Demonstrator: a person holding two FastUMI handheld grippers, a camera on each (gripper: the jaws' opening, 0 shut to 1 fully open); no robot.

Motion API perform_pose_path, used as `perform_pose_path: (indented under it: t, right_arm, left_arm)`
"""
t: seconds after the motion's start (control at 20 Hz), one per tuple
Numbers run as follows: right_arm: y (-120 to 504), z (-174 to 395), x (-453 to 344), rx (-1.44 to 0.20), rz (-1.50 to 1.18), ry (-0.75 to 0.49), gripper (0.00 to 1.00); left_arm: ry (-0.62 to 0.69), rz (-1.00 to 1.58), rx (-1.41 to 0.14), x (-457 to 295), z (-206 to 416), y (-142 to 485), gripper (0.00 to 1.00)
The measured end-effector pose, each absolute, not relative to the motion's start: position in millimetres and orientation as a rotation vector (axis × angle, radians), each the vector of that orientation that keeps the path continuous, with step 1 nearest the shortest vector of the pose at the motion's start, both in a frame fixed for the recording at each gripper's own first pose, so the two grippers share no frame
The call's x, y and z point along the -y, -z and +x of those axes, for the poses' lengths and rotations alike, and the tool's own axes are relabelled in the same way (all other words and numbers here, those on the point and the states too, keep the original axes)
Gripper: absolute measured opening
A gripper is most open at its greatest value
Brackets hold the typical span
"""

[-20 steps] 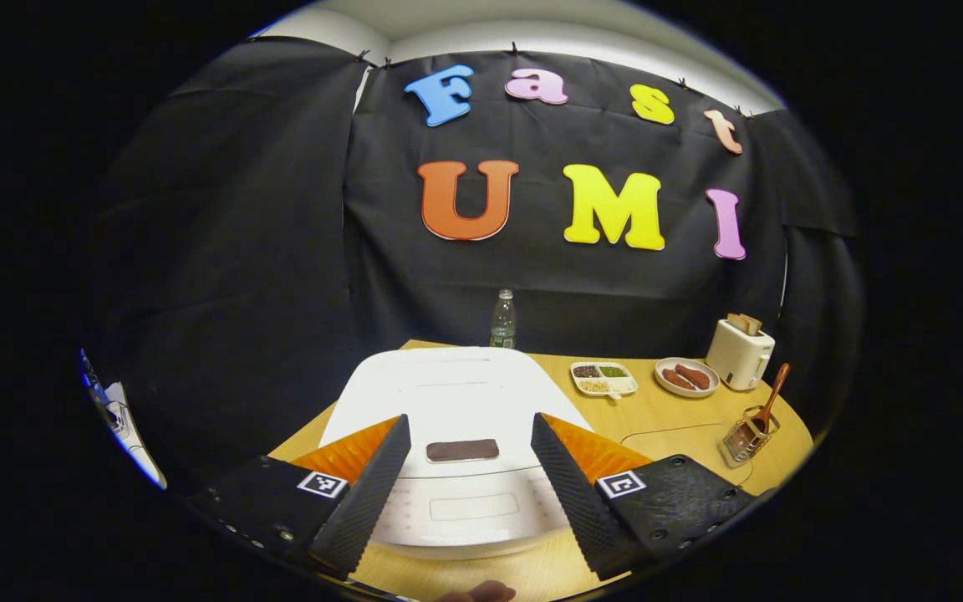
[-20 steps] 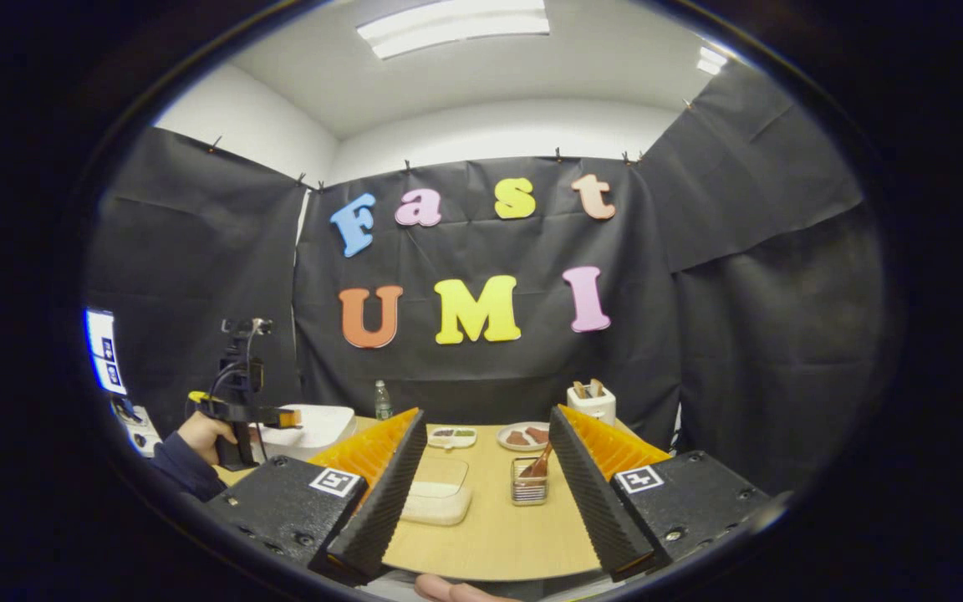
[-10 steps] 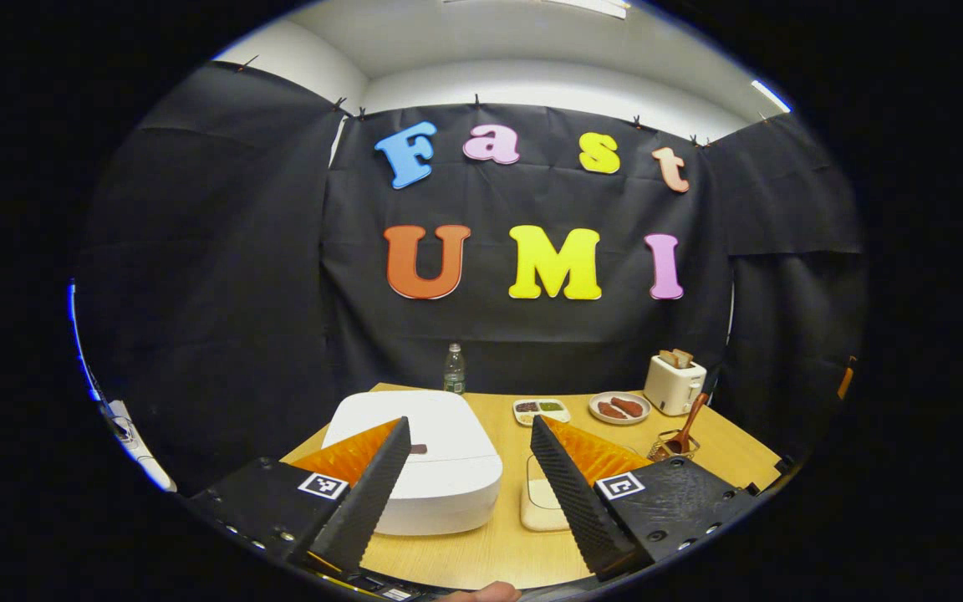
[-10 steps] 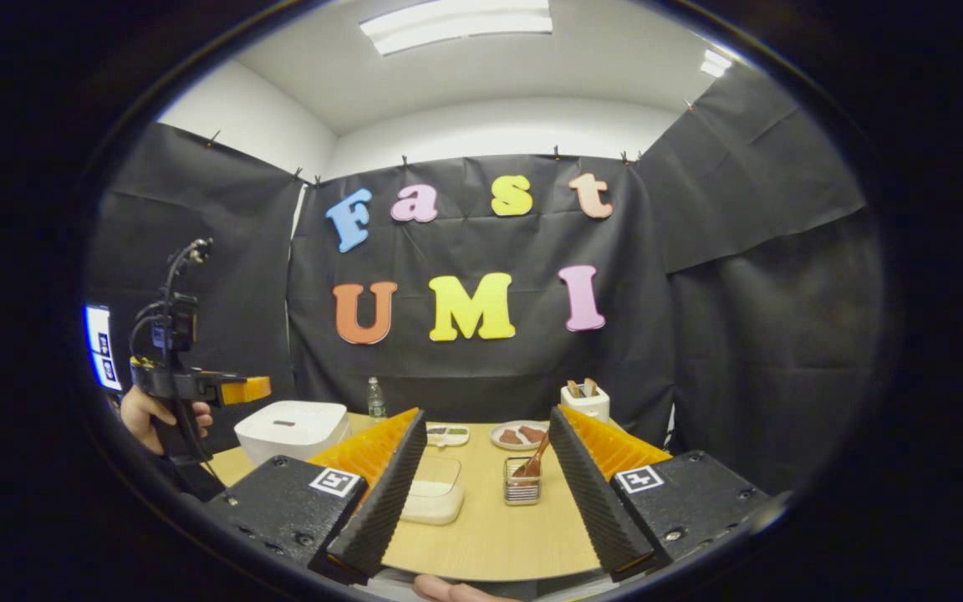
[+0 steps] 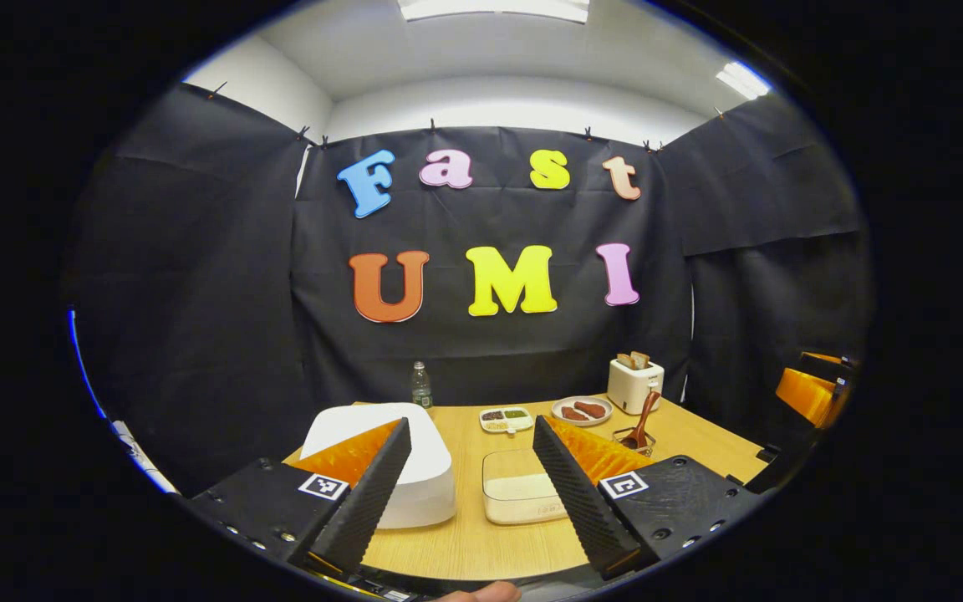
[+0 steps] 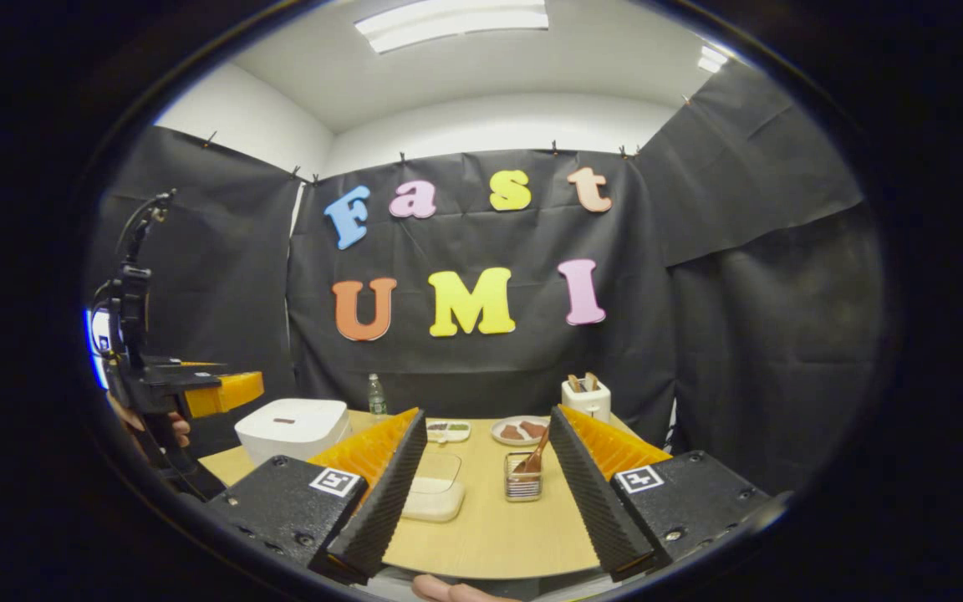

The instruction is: Close the left gripper, press the button to open the rice cooker; take a wooden spoon from the chopstick holder with the right hand, scoop a spoonful of rice and pour it into the rice cooker, then put the wooden spoon back into the chopstick holder.

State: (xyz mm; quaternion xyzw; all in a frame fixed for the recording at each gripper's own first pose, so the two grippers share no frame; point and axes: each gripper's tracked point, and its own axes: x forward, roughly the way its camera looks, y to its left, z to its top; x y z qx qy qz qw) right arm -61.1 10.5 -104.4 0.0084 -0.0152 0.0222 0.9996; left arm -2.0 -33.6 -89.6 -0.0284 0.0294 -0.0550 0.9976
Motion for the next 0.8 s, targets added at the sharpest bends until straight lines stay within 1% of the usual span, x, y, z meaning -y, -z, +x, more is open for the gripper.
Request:
perform_pose_path:
  t: [0.05, 0.1, 0.2, 0.25, 0.3, 0.5, 0.6, 0.65, 0.7, 0.75, 0.8]
  right_arm:
    - [101.9, -61.2, -9.8, 0.036, 0.014, -0.040, 0.92]
    - [99.2, -62.4, -11.6, 0.043, 0.009, -0.040, 0.95]
    - [98.6, -63.9, -15.7, 0.046, -0.004, -0.045, 0.95]
    - [98.7, -65.0, -16.9, 0.048, -0.005, -0.049, 0.92]
    - [98.3, -65.3, -17.3, 0.049, -0.003, -0.053, 0.96]
    - [101.7, -64.3, -12.3, 0.047, 0.015, -0.050, 0.96]
    - [106.5, -61.5, -6.6, 0.034, 0.025, -0.035, 0.96]
    - [108.9, -60.9, -5.1, 0.025, 0.030, -0.030, 0.91]
    - [109.2, -61.6, -4.6, 0.022, 0.034, -0.029, 0.92]
    - [108.1, -62.6, -4.6, 0.024, 0.035, -0.030, 0.95]
    - [108.3, -63.2, -6.0, 0.025, 0.034, -0.031, 0.95]
  left_arm:
    - [0.118, -0.051, -0.051, 38.2, -6.5, 88.9, 0.94]
    - [0.114, -0.047, -0.042, 39.1, -10.6, 87.4, 0.94]
    - [0.116, -0.050, -0.028, 44.8, -18.8, 86.2, 0.95]
    - [0.127, -0.050, -0.022, 50.6, -23.2, 84.8, 0.95]
    - [0.139, -0.041, -0.018, 56.2, -26.4, 83.4, 0.95]
    - [0.135, 0.009, 0.021, 58.9, -32.7, 72.9, 0.95]
    - [0.158, 0.010, 0.035, 67.1, -35.2, 71.5, 0.95]
    - [0.165, -0.001, 0.038, 68.2, -36.3, 71.5, 0.95]
    - [0.164, -0.008, 0.034, 66.5, -35.6, 72.3, 0.95]
    - [0.157, -0.010, 0.033, 63.1, -36.9, 72.8, 0.95]
    - [0.143, -0.009, 0.038, 57.8, -36.5, 70.2, 0.95]
